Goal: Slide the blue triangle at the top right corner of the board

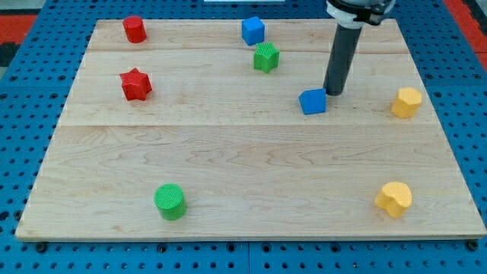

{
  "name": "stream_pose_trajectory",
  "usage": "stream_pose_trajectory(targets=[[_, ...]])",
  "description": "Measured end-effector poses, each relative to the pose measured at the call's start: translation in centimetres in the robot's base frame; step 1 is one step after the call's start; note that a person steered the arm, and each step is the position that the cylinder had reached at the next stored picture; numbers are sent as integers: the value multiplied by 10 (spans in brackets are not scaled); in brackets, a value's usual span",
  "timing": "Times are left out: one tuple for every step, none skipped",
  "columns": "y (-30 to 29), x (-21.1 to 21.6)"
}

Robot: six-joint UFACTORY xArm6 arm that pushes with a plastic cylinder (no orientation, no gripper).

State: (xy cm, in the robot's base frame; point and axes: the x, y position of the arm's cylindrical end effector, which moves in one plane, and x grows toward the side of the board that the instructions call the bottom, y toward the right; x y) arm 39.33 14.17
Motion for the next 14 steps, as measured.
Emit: stream_pose_trajectory(targets=[[-3,36],[-76,14],[-99,-16],[-53,-14],[-55,1],[-30,17],[-10,-2],[-10,-48],[-9,-94],[15,-130],[45,-144],[3,-109],[20,-92],[88,-102]])
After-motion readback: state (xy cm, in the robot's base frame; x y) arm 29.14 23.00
